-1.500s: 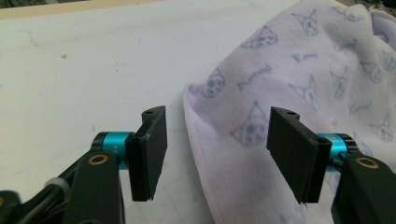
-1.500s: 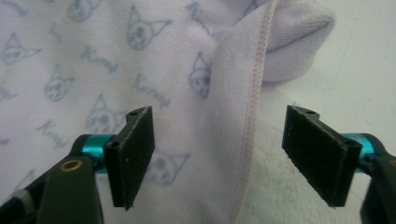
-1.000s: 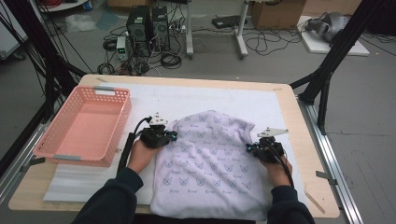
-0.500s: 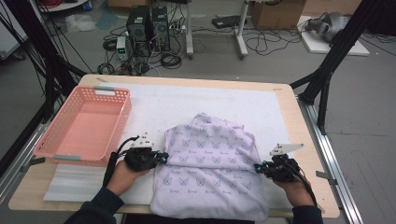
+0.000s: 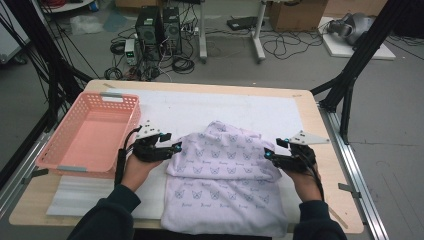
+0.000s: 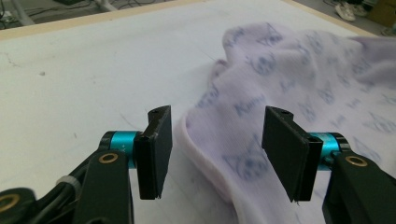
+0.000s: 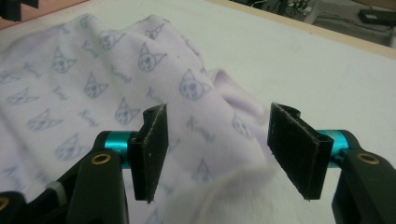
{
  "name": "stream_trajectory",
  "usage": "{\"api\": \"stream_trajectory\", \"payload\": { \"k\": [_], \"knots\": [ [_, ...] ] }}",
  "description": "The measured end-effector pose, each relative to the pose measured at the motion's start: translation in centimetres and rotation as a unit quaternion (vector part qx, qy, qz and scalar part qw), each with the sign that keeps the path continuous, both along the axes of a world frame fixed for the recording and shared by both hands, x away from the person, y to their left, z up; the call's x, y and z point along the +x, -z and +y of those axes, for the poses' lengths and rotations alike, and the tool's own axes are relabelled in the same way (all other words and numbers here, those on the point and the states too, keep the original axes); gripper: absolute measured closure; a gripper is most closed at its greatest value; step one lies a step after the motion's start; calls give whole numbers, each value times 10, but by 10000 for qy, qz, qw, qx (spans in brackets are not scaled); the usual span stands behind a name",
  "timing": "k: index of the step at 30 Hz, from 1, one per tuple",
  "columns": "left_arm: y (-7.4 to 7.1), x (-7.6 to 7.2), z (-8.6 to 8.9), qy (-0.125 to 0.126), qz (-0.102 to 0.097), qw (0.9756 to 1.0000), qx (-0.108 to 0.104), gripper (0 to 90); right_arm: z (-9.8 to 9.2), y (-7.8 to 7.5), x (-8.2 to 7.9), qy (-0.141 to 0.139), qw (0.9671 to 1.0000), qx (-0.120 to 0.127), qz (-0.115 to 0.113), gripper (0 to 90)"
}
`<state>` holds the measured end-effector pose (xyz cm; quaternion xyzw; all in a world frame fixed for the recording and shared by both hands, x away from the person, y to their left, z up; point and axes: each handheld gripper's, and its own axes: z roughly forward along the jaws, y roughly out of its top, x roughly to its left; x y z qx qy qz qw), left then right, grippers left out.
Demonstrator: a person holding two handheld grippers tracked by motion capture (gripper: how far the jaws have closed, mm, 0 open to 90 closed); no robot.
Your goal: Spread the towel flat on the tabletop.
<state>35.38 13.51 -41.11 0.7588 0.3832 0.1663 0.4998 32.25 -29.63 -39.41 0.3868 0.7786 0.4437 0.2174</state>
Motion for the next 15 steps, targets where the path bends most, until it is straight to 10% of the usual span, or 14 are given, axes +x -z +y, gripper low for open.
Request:
{"api": "stream_trajectory", "payload": {
  "k": [9, 15],
  "knots": [
    [7, 34, -32, 8, 79, 9993, 362, 434, 29, 30, 48, -197, 9967, -409, 669, 391],
    [21, 37, -44, 423, 479, 9961, 606, 627, 33, 38, 52, -532, 9923, -565, 963, 802]
  ]
}}
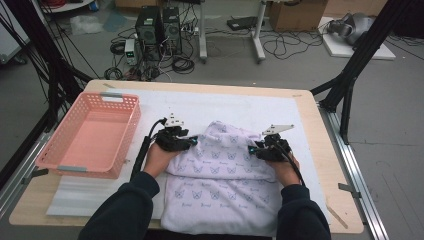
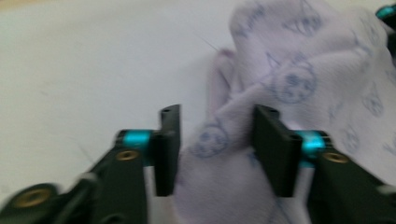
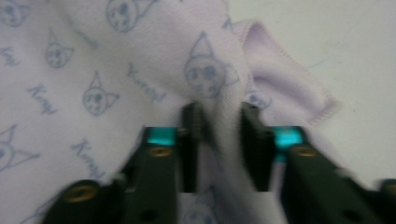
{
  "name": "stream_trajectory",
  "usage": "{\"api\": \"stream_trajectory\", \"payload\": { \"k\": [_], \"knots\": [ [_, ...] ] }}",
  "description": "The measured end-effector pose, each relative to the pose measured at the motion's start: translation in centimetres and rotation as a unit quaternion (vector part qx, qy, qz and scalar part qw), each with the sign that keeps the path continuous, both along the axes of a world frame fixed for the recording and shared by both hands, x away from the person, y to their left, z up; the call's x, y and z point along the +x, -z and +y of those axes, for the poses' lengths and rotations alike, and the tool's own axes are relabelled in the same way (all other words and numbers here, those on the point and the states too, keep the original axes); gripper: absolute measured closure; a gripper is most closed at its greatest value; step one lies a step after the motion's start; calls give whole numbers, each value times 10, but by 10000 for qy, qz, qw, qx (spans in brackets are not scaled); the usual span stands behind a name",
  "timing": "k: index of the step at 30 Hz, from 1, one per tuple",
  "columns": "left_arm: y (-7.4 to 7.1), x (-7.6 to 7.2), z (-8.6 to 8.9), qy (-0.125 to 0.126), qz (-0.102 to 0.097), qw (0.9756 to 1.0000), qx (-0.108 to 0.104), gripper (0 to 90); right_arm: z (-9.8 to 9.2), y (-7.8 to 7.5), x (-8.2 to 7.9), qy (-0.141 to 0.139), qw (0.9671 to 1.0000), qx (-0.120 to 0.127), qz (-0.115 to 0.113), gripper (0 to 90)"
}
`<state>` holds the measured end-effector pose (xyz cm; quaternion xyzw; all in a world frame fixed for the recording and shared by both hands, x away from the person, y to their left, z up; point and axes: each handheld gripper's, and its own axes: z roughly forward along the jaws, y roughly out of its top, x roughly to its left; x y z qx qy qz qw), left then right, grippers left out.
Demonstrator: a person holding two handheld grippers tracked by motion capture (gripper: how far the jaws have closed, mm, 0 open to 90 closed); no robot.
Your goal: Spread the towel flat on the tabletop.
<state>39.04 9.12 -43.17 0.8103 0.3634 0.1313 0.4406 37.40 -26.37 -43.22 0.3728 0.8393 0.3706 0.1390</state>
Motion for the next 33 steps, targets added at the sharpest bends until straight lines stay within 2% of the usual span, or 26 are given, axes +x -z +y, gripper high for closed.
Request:
{"api": "stream_trajectory", "payload": {
  "k": [2, 4, 10, 17, 20, 22, 25, 26, 27, 29, 31, 33],
  "knots": [
    [-2, -3, -1, 85, 20, 9999, 136, 752, -1, -2, -4, -106, 9999, -21, -14, 846],
    [-6, -9, 0, 135, 48, 9998, 162, 808, -3, -3, -9, -173, 9998, -33, 7, 851],
    [-12, -35, 11, 359, -118, 9993, -11, 826, -12, -7, -33, -424, 9991, 10, -63, 855],
    [-8, -64, 18, 631, -80, 9979, -141, 830, -17, -10, -65, -832, 9965, 16, -37, 861],
    [-2, -75, 19, 751, 17, 9966, -335, 833, -20, -9, -78, -960, 9952, -26, 193, 864],
    [1, -82, 19, 854, 75, 9956, -382, 837, -25, -10, -86, -1075, 9935, 18, 377, 864],
    [3, -90, 19, 1030, 156, 9939, -367, 842, -30, -17, -95, -1267, 9905, 93, 516, 857],
    [3, -91, 18, 1080, 159, 9934, -339, 843, -31, -20, -96, -1292, 9904, 123, 467, 828],
    [4, -92, 18, 1097, 151, 9933, -326, 844, -31, -24, -96, -1276, 9910, 204, 359, 760],
    [6, -93, 18, 1080, 161, 9935, -326, 844, -33, -34, -92, -1010, 9937, 471, 125, 662],
    [6, -93, 17, 1095, 148, 9934, -320, 843, -34, -42, -84, -734, 9941, 776, -169, 626],
    [7, -94, 16, 1083, 130, 9935, -329, 841, -32, -49, -72, -403, 9949, 812, -453, 600]
  ]
}}
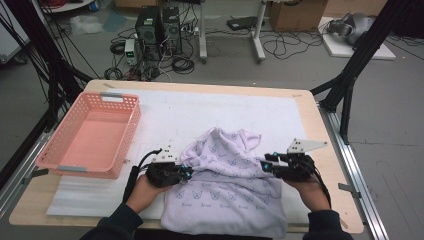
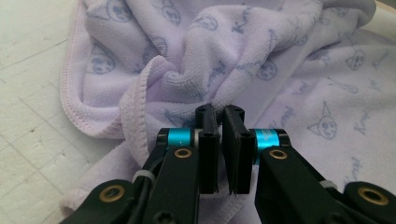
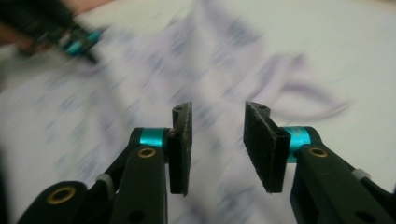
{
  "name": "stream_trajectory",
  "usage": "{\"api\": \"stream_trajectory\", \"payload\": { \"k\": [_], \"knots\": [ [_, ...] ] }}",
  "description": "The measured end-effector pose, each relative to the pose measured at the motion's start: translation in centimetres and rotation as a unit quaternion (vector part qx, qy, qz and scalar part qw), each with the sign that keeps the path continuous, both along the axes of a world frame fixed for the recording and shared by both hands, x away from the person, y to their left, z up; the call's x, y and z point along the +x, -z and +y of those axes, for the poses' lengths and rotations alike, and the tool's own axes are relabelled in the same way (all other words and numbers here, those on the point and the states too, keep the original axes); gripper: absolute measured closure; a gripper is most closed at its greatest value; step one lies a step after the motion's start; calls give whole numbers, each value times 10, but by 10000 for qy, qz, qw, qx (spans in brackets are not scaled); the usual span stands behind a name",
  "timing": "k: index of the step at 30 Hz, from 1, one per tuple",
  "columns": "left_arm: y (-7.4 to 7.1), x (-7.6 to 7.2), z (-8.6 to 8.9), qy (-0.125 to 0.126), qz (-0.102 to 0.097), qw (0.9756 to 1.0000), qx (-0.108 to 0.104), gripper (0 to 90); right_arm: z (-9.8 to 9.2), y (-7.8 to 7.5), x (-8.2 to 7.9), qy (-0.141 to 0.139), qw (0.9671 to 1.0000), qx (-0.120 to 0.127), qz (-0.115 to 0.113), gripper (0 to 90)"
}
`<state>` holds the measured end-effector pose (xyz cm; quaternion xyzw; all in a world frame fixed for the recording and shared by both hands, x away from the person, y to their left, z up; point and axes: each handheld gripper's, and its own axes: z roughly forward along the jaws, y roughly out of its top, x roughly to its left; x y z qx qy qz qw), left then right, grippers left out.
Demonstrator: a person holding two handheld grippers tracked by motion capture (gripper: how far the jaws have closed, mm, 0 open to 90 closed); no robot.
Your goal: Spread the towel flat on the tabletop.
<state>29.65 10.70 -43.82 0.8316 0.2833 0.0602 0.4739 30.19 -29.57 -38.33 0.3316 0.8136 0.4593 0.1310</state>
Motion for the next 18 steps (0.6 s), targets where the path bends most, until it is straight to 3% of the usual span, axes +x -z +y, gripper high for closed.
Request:
{"api": "stream_trajectory", "payload": {
  "k": [3, 5, 10, 11, 13, 14, 16, 18],
  "knots": [
    [2, 0, -2, -14, -17, 10000, -6, 831, 11, 2, 25, 446, 9989, -155, -72, 580],
    [2, 0, -2, -15, -28, 10000, -9, 824, 24, 12, 44, 617, 9969, -478, 67, 562],
    [4, 0, -2, -20, -22, 10000, -43, 820, 53, 43, 76, 839, 9921, -807, 475, 538],
    [4, 1, -1, -12, -24, 10000, -46, 820, 57, 48, 79, 795, 9916, -809, 617, 583],
    [4, 0, -1, -17, -14, 10000, -51, 818, 60, 53, 81, 539, 9917, -920, 723, 807],
    [4, 0, -1, -20, -16, 10000, -55, 817, 59, 50, 79, 503, 9917, -996, 641, 854],
    [5, 0, -1, -1, -26, 10000, -40, 816, 55, 43, 74, 644, 9895, -1235, 394, 860],
    [5, 0, -1, -8, -19, 10000, -47, 816, 43, 34, 67, 845, 9895, -1155, 213, 860]
  ]
}}
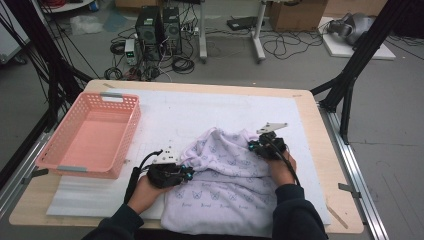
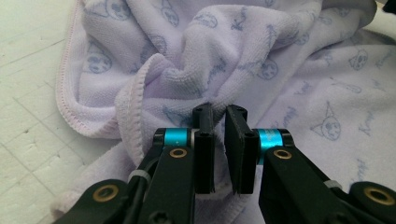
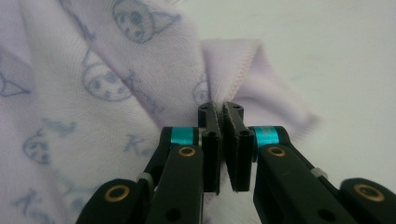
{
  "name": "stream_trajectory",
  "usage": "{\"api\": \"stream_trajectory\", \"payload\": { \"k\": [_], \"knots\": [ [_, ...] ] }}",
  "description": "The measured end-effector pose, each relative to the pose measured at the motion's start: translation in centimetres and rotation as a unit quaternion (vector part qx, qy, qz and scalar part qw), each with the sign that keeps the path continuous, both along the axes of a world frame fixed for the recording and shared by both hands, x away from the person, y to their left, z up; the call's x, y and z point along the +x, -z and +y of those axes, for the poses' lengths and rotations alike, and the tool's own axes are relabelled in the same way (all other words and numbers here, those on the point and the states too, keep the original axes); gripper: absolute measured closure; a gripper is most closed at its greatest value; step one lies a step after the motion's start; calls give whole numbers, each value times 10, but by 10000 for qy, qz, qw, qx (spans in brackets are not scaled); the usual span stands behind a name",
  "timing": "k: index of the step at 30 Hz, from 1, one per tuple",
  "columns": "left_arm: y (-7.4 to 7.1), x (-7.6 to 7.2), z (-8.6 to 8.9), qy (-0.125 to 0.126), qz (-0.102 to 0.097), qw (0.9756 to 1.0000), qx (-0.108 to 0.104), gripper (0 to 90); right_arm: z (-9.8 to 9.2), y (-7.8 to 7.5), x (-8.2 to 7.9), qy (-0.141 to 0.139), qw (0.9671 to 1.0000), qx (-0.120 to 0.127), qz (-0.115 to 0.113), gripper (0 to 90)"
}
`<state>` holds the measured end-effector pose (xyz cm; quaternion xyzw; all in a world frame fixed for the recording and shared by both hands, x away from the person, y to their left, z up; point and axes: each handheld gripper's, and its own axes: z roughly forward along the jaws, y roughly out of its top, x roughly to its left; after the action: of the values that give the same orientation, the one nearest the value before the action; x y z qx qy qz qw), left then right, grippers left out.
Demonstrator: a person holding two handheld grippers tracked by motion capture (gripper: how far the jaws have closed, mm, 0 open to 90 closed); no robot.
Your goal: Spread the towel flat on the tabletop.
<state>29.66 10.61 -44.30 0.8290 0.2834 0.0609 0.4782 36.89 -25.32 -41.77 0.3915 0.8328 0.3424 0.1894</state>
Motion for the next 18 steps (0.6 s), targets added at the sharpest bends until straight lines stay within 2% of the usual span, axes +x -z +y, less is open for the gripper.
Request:
{"api": "stream_trajectory", "payload": {
  "k": [3, 5, 7, 9, 12, 15, 16, 18],
  "knots": [
    [0, 0, -1, 8, 23, 10000, -6, 812, -29, -10, -13, 329, 9993, 24, -153, 860],
    [0, 1, -3, 83, 68, 9999, -13, 810, -49, -13, -23, 519, 9985, -71, -179, 860],
    [-1, 2, -5, 173, 177, 9996, -97, 780, -67, -13, -33, 675, 9972, -324, -89, 860],
    [-4, 4, -5, 190, 164, 9996, -159, 710, -83, -10, -42, 786, 9953, -564, -1, 860],
    [-17, 15, -3, -153, 54, 9995, -275, 517, -96, -7, -55, 846, 9942, -655, 125, 858],
    [-34, 29, 1, -534, -56, 9972, -515, 451, -98, -4, -63, 821, 9948, -590, 98, 840],
    [-40, 35, 2, -617, -104, 9962, -607, 438, -98, -3, -65, 799, 9954, -532, 44, 811],
    [-52, 47, 0, -707, -250, 9954, -599, 424, -99, -5, -66, 819, 9959, -374, -118, 709]
  ]
}}
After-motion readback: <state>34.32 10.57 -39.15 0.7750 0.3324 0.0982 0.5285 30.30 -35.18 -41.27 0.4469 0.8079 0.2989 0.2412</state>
